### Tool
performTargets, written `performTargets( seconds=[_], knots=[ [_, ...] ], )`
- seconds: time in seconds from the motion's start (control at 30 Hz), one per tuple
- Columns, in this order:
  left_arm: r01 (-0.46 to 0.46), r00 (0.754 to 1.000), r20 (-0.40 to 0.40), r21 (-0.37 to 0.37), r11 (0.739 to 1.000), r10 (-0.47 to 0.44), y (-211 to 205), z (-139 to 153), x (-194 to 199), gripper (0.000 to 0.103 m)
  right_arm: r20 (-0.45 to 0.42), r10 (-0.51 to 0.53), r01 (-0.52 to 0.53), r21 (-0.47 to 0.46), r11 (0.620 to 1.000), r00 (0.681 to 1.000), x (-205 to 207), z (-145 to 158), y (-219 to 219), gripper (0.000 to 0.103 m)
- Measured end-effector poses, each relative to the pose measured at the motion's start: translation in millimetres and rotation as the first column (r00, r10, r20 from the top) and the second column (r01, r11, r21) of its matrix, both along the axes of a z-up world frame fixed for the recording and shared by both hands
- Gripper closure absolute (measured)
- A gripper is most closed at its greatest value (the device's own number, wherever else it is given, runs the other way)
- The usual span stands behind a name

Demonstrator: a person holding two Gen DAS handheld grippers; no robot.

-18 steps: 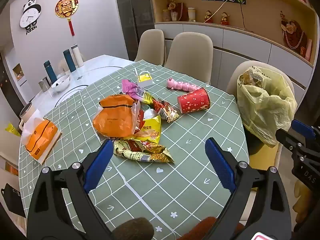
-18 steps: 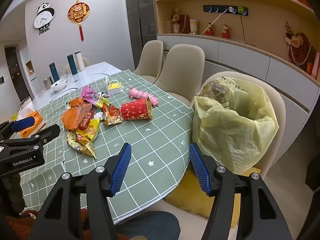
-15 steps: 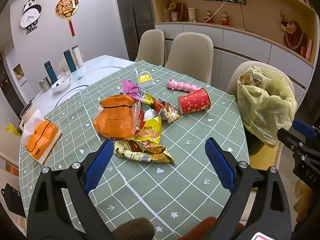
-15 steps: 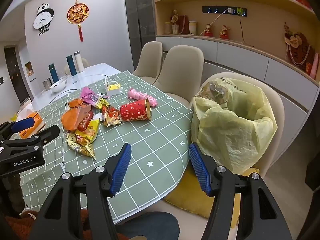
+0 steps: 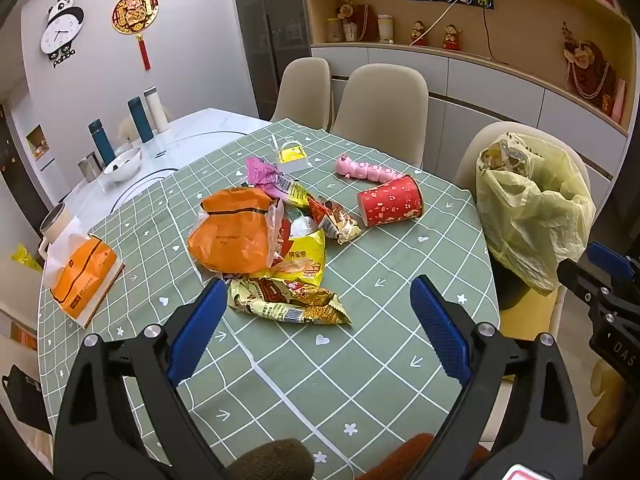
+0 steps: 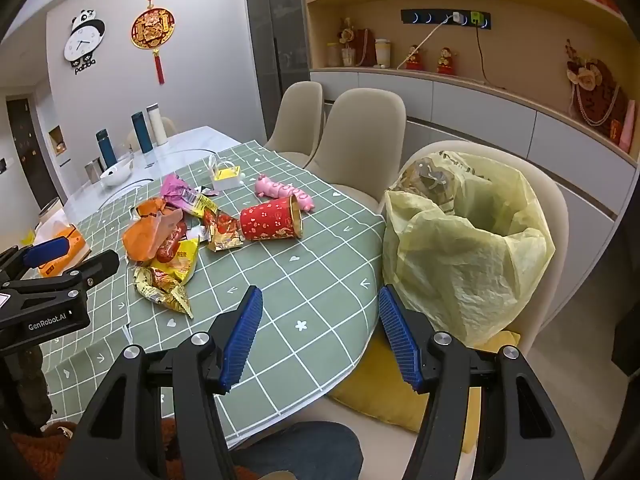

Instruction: Collect trash

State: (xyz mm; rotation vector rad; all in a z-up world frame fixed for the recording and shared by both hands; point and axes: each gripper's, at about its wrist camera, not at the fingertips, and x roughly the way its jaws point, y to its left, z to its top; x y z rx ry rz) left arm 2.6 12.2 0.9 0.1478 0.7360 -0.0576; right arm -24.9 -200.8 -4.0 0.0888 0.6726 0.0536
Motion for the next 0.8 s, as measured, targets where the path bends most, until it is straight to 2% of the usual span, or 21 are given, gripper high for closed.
performTargets(
  seconds=[0.8],
  knots=[
    [-0.008, 1.0, 0.005, 0.001, 1.0, 0.008, -5.6, 1.2, -0.3, 0.015, 0.006, -0.014, 0.014, 0.001, 1.0, 1.0, -4.1, 1.3, -1.4, 0.046]
  ],
)
